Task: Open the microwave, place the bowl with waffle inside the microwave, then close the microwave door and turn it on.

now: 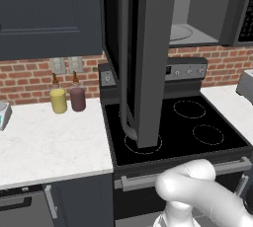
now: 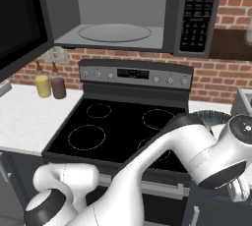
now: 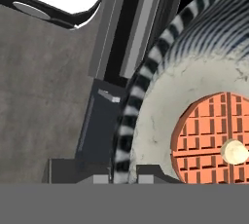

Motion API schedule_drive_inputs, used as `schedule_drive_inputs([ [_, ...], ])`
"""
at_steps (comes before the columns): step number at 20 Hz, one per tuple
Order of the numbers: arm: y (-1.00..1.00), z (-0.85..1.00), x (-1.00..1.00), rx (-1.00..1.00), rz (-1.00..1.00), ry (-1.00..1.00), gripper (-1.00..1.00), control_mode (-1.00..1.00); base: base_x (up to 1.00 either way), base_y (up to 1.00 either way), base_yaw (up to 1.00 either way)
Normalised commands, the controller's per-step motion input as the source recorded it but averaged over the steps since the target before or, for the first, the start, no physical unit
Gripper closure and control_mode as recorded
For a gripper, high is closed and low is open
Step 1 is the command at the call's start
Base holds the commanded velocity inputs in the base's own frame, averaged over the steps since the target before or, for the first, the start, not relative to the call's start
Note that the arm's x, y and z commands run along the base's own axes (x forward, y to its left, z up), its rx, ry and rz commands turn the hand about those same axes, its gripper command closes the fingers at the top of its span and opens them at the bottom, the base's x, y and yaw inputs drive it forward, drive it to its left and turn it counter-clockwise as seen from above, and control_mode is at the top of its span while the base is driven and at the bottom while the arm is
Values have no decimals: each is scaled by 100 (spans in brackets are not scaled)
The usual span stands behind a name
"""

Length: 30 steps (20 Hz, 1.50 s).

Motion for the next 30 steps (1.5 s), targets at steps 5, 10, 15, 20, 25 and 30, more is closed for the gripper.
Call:
schedule_drive_inputs([
  [5,31,40,0,4,14,-8,100,-100,0,0,0],
  [10,73,0,0,1,9,-14,100,-100,0,0,0],
  [15,95,0,0,4,1,-15,100,-100,0,0,0],
  [20,97,30,0,0,-1,-9,100,-100,0,0,0],
  [25,61,50,2,7,-2,0,100,-100,0,0,0],
  [30,36,18,6,17,0,-1,100,-100,0,0,0],
])
